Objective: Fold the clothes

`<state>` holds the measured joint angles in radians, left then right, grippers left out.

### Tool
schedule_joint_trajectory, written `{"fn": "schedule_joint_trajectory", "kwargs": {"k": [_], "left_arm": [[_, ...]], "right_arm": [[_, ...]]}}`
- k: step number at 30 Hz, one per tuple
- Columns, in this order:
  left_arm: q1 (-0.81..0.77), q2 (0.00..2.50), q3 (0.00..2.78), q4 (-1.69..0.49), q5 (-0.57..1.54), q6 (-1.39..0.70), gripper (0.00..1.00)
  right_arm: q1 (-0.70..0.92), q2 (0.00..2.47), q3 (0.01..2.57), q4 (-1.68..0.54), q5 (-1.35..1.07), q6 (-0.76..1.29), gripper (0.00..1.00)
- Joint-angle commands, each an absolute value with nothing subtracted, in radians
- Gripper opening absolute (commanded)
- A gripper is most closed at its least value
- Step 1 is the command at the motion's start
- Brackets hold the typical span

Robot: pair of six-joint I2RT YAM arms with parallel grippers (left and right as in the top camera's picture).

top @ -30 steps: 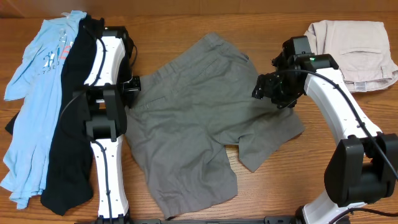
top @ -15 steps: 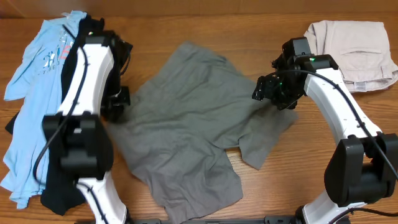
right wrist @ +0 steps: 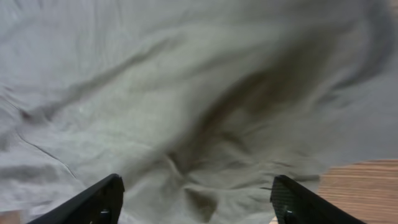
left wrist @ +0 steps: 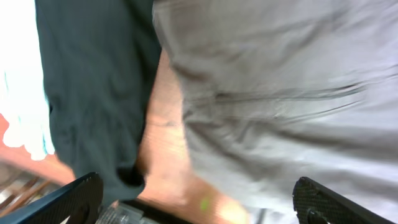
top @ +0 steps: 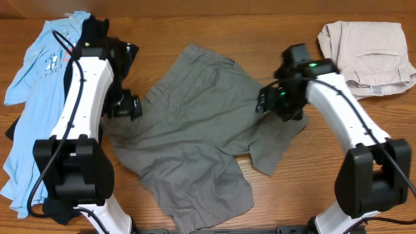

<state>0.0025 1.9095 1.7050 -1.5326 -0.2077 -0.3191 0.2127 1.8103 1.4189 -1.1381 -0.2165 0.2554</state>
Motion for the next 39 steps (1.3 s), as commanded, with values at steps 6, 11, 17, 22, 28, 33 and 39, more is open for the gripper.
{"fn": "schedule_joint_trajectory", "kwargs": {"k": [6,11,17,22,28,33,39], "left_arm": [[-0.001,1.719,1.844,-1.414,-0.026,-0.179,1.0],[-0.001,1.687,1.844,-1.374,-0.025,-0.179,1.0],[-0.001,1.689,1.841,-1.359,-0.025,-0.175,1.0],[-0.001,1.69,1.841,-1.357,-0.029,-0.176,1.0],[-0.001,1.69,1.841,-1.357,-0.029,-0.175,1.0],[-0.001,1.691,1.841,-1.356,-0.033,-0.175,1.0],[-0.001,1.691,1.841,-1.352,-0.033,-0.175,1.0]], "right_arm": [[0.357,1.81,1.272,-1.086,-0.031,0.503,0.86],[0.356,1.811,1.168,-1.001,-0.057,0.529,0.86],[0.351,1.811,1.103,-0.914,-0.044,0.551,0.87],[0.329,1.841,1.065,-0.823,-0.008,0.555,0.87],[0.241,1.989,1.064,-0.753,-0.01,0.528,0.87],[0.159,2.091,1.065,-0.633,-0.012,0.493,0.87],[0.078,2.119,1.091,-0.463,-0.012,0.489,0.88]]}}
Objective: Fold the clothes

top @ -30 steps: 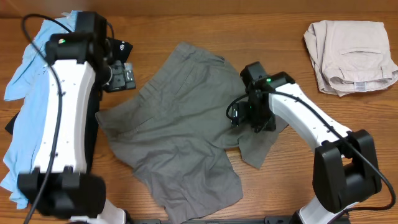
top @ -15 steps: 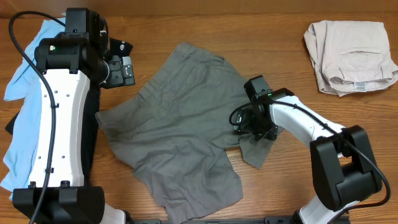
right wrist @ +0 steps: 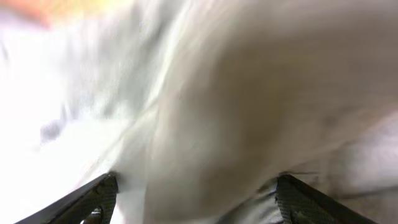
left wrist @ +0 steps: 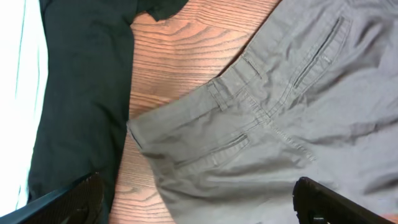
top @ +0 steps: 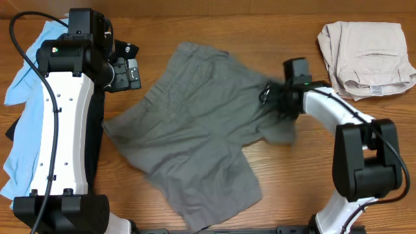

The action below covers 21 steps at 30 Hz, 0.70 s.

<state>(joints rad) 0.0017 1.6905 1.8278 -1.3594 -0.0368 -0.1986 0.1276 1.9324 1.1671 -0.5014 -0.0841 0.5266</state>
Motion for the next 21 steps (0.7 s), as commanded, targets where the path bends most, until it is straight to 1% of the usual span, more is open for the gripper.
{"fn": "schedule_joint_trajectory", "kwargs": {"k": [1,4,6,8,10,13,14,17,18,21], "left_arm": [[-0.001,1.692,1.841,-1.349,-0.033,-0.175,1.0],[-0.001,1.699,1.84,-1.342,-0.033,-0.175,1.0],[-0.001,1.702,1.835,-1.33,-0.032,-0.175,1.0],[-0.001,1.704,1.824,-1.312,-0.033,-0.173,1.0],[-0.001,1.71,1.816,-1.3,-0.033,-0.163,1.0],[0.0,1.723,1.815,-1.288,-0.033,-0.143,1.0],[0.0,1.729,1.815,-1.271,-0.033,-0.122,1.0],[0.0,1.733,1.815,-1.229,-0.033,-0.069,1.0],[0.0,1.73,1.817,-1.212,-0.033,-0.055,1.0],[0.0,1.718,1.822,-1.213,-0.032,-0.056,1.0]], "right_arm": [[0.064,2.119,1.108,-0.398,-0.012,0.472,0.87],[0.055,2.12,1.147,-0.312,-0.007,0.433,0.87],[0.054,2.12,1.183,-0.294,0.004,0.414,0.87],[0.051,2.12,1.234,-0.305,0.009,0.388,0.88],[0.045,2.12,1.314,-0.36,0.021,0.384,0.92],[0.031,2.119,1.473,-0.498,0.023,0.355,1.0],[0.023,2.119,1.6,-0.617,0.024,0.332,1.0],[0.014,2.119,1.796,-0.825,0.025,0.332,1.0],[0.014,2.119,1.929,-0.97,0.025,0.332,1.0],[0.014,2.117,2.122,-1.184,0.023,0.333,1.0]]}}
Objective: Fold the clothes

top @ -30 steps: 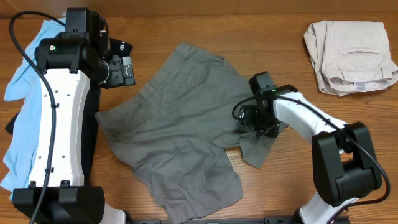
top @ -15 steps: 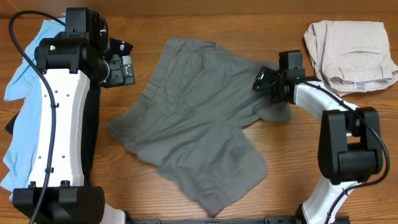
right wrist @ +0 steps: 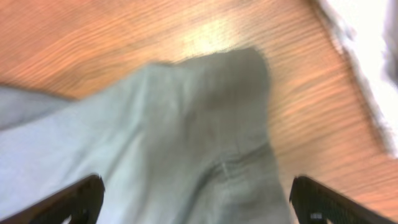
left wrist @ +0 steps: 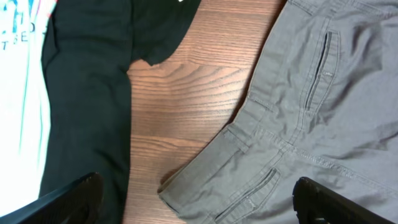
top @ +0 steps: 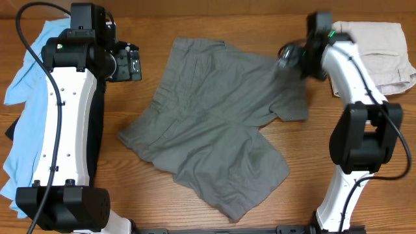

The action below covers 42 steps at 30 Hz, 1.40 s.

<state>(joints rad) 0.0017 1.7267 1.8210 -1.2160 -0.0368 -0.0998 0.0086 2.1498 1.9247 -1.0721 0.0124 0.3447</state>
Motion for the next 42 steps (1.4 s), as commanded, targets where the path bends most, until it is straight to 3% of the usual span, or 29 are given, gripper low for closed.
{"fn": "schedule_joint_trajectory", "kwargs": {"k": [1,9,18,25,27,32,37,39,40,42], "left_arm": [[0.0,1.713,1.824,-1.217,-0.032,-0.056,1.0],[-0.001,1.584,1.828,-1.328,-0.024,-0.058,1.0],[-0.001,1.468,1.828,-1.47,-0.023,-0.113,1.0],[0.001,1.444,1.798,-1.587,-0.079,-0.172,1.0],[0.007,1.409,1.757,-1.592,-0.138,-0.22,1.0],[0.04,1.319,1.648,-1.515,-0.122,-0.233,1.0],[0.063,1.295,1.499,-1.401,-0.104,-0.253,1.0],[0.072,1.296,1.408,-1.326,-0.103,-0.294,1.0],[0.08,1.296,1.349,-1.272,-0.089,-0.312,1.0],[0.088,1.296,1.307,-1.227,-0.054,-0.315,1.0]], "right_arm": [[0.014,2.115,2.177,-1.242,0.011,0.333,1.0],[0.014,2.106,2.6,-1.694,-0.187,0.323,1.0],[0.113,1.927,2.548,-1.694,-0.299,0.303,1.0],[0.275,1.716,2.224,-1.694,-0.239,0.333,1.0],[0.342,1.653,1.994,-1.694,-0.237,0.345,1.0],[0.44,1.574,1.649,-1.631,-0.237,0.371,1.0],[0.638,1.512,1.361,-1.488,-0.216,0.38,0.99],[0.739,1.511,1.262,-1.411,-0.213,0.41,0.95],[0.802,1.511,1.203,-1.36,-0.211,0.428,0.85],[0.87,1.511,1.155,-1.316,-0.21,0.432,0.84]]}}
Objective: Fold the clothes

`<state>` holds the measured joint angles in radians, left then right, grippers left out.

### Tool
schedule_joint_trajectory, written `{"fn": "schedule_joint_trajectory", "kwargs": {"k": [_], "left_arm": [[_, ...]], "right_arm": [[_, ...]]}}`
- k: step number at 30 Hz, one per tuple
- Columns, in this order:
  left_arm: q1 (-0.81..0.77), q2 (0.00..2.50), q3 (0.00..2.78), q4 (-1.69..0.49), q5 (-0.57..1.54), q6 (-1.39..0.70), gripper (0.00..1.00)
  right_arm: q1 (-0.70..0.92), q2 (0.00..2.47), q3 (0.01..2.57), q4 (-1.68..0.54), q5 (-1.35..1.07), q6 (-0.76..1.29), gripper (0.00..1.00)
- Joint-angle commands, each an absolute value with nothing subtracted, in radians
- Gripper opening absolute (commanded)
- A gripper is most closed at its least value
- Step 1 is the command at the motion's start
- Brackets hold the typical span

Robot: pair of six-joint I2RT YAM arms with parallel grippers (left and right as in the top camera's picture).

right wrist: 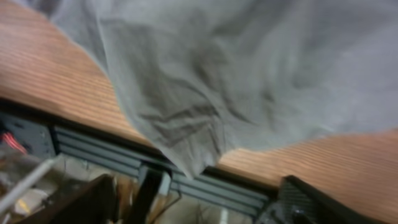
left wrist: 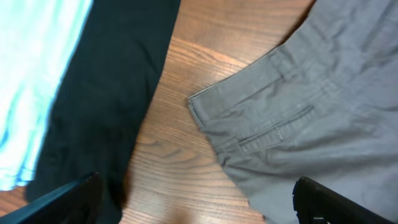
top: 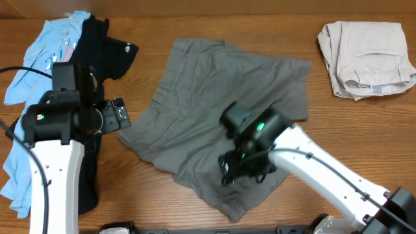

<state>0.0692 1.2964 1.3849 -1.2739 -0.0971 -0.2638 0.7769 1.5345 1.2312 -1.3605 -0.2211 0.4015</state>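
Note:
Grey shorts [top: 208,110] lie spread across the middle of the table, waistband to the left and far side, one leg reaching the front edge. My left gripper [top: 123,114] hovers open beside the waistband's left corner [left wrist: 205,109], nothing between its fingers [left wrist: 68,202]. Over the near leg, my right gripper [top: 242,166] is open above the grey cloth [right wrist: 249,74], whose hem hangs at the table's front edge.
A folded beige garment [top: 367,55] lies at the far right. A light blue shirt [top: 36,58] and a black garment [top: 104,45] lie along the left side, under my left arm. A dark rail [right wrist: 186,180] runs along the table's front edge.
The left gripper has come from the far left corner toward the front, beside the waistband corner. The right gripper has left the shorts' far right corner and is now over the near leg.
First both grippers were low at the sides of the rumpled shorts. Then the left arm was at the far left and the right gripper at the shorts' right edge, later at their far right corner. The shorts now lie flatter and further back.

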Motion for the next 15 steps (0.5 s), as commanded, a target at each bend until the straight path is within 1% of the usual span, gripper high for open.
{"fn": "schedule_joint_trajectory", "kwargs": {"k": [1,4,8,9,11,12,15], "left_arm": [[0.093,1.296,1.285,-1.204,-0.04,-0.315,1.0],[0.095,1.3,1.239,-1.148,-0.025,-0.315,1.0],[0.095,1.313,1.212,-1.119,-0.025,-0.315,1.0],[0.095,1.319,1.211,-1.119,-0.025,-0.315,1.0],[0.095,1.33,1.211,-1.117,-0.025,-0.315,1.0],[0.095,1.335,1.211,-1.117,-0.025,-0.314,1.0],[0.095,1.351,1.211,-1.117,-0.025,-0.314,1.0]], "right_arm": [[0.902,1.511,1.137,-1.294,-0.21,0.432,0.84],[0.995,1.512,1.083,-1.194,-0.21,0.433,0.83],[1.066,1.515,1.021,-1.097,-0.191,0.475,0.8],[1.075,1.515,1.0,-1.077,-0.187,0.48,0.77],[1.078,1.517,0.962,-1.055,-0.184,0.498,0.67],[1.078,1.519,0.944,-1.047,-0.184,0.503,0.65],[1.078,1.528,0.898,-1.031,-0.184,0.535,0.64]]}}
